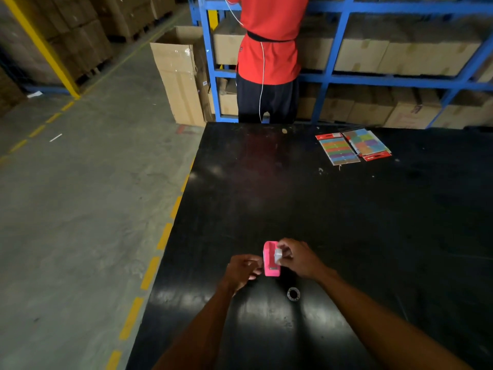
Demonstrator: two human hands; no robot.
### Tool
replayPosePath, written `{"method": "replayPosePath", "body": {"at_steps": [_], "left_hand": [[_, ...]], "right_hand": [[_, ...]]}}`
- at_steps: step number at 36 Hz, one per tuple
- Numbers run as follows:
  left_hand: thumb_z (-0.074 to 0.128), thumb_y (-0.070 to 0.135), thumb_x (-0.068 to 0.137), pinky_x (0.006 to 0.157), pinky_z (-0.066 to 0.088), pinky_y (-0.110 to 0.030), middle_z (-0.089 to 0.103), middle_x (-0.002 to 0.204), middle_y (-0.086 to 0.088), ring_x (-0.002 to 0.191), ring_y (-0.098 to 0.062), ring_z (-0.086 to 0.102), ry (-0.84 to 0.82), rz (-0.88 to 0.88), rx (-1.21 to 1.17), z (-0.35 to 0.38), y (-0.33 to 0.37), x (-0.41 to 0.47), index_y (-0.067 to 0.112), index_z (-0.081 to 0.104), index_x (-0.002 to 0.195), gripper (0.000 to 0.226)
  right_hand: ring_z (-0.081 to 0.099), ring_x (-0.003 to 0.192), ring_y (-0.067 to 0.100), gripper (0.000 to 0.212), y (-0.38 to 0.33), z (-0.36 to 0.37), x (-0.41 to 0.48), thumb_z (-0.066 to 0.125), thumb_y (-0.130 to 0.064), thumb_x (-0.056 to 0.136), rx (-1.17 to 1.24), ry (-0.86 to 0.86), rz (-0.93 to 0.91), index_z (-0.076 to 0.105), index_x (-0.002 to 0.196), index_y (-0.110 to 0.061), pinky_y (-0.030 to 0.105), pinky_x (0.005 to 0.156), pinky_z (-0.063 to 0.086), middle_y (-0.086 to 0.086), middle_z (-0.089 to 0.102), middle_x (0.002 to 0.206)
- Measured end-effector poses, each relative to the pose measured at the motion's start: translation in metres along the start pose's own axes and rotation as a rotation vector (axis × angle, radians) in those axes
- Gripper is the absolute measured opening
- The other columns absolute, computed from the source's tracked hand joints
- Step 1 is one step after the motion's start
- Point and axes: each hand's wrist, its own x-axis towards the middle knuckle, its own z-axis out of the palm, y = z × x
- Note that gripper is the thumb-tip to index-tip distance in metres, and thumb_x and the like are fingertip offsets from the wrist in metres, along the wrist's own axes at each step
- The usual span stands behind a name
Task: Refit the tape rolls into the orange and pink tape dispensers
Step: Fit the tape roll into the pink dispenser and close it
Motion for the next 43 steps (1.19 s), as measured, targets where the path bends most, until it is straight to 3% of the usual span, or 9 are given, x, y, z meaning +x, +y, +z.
{"method": "replayPosePath", "body": {"at_steps": [5,9,14,20,24,30,35,39,43], "left_hand": [[0.063,0.003,0.089,0.043,0.043,-0.01,0.066,0.076,-0.002,0.05,0.0,0.059,0.023,0.045,0.056,0.001,0.007,0.018,0.009,0.065,0.098,0.011],[0.069,0.001,0.084,0.053,0.048,-0.01,0.067,0.093,-0.008,0.079,-0.015,0.063,-0.022,0.108,0.142,0.004,0.008,0.038,0.01,0.064,0.109,0.027],[0.075,0.0,0.079,0.075,0.049,-0.003,0.055,0.126,-0.009,0.111,-0.019,0.057,-0.007,0.191,0.282,0.009,-0.006,0.062,0.008,0.045,0.139,0.067],[0.078,0.017,0.077,0.104,0.046,-0.034,0.055,0.132,-0.007,0.122,-0.019,0.055,-0.03,0.244,0.362,0.015,-0.019,0.081,0.015,0.055,0.134,0.061],[0.081,0.019,0.074,0.1,0.05,-0.034,0.06,0.12,0.001,0.114,-0.016,0.059,-0.044,0.261,0.338,0.013,-0.021,0.087,0.017,0.059,0.129,0.059],[0.081,0.008,0.069,0.091,0.057,-0.048,0.057,0.124,-0.01,0.115,-0.023,0.059,-0.047,0.272,0.273,0.01,-0.016,0.087,0.028,0.061,0.123,0.061],[0.078,-0.003,0.073,0.089,0.056,-0.042,0.054,0.12,-0.007,0.111,-0.022,0.057,-0.044,0.262,0.258,0.012,-0.012,0.083,0.03,0.057,0.121,0.062],[0.075,-0.006,0.076,0.073,0.056,-0.019,0.049,0.119,-0.006,0.1,-0.023,0.058,-0.06,0.235,0.262,0.012,-0.012,0.08,0.018,0.055,0.129,0.061],[0.077,0.001,0.077,0.078,0.054,-0.018,0.05,0.117,-0.004,0.1,-0.021,0.058,-0.062,0.249,0.291,0.01,-0.011,0.079,0.012,0.054,0.134,0.062]], "right_hand": [[0.064,0.106,0.017,0.038,0.004,0.003,0.023,0.074,-0.027,0.079,-0.122,-0.033,-0.01,0.063,0.115,-0.022,0.035,0.092,0.05,0.0,0.069,0.114],[0.052,0.122,0.021,0.044,0.009,0.008,0.039,0.07,-0.033,0.083,-0.257,-0.078,0.01,0.058,0.125,-0.025,0.041,0.103,0.039,-0.001,0.059,0.13],[0.048,0.12,0.019,0.033,0.013,0.011,0.047,0.066,-0.036,0.084,-0.371,-0.101,-0.019,0.061,0.115,-0.028,0.043,0.095,0.034,-0.004,0.05,0.122],[0.052,0.114,0.018,0.029,0.018,0.017,0.055,0.069,-0.033,0.083,-0.403,-0.114,-0.058,0.065,0.11,-0.021,0.037,0.092,0.039,-0.004,0.044,0.123],[0.057,0.107,0.018,0.025,0.019,0.018,0.063,0.07,-0.033,0.083,-0.42,-0.138,-0.057,0.067,0.104,-0.019,0.034,0.093,0.043,-0.004,0.044,0.12],[0.06,0.102,0.022,0.024,0.014,0.012,0.075,0.067,-0.033,0.084,-0.478,-0.232,-0.041,0.068,0.101,-0.015,0.036,0.09,0.047,-0.001,0.046,0.118],[0.06,0.103,0.021,0.025,0.013,0.01,0.079,0.072,-0.033,0.082,-0.409,-0.257,-0.005,0.069,0.103,-0.02,0.036,0.091,0.048,-0.001,0.048,0.115],[0.061,0.105,0.019,0.012,0.014,0.005,0.078,0.065,-0.027,0.088,-0.373,-0.116,-0.043,0.067,0.1,-0.028,0.039,0.097,0.041,-0.004,0.059,0.108],[0.057,0.105,0.013,0.008,0.018,0.006,0.068,0.057,-0.031,0.091,-0.392,-0.12,-0.081,0.063,0.096,-0.032,0.047,0.1,0.032,-0.01,0.053,0.104]]}}
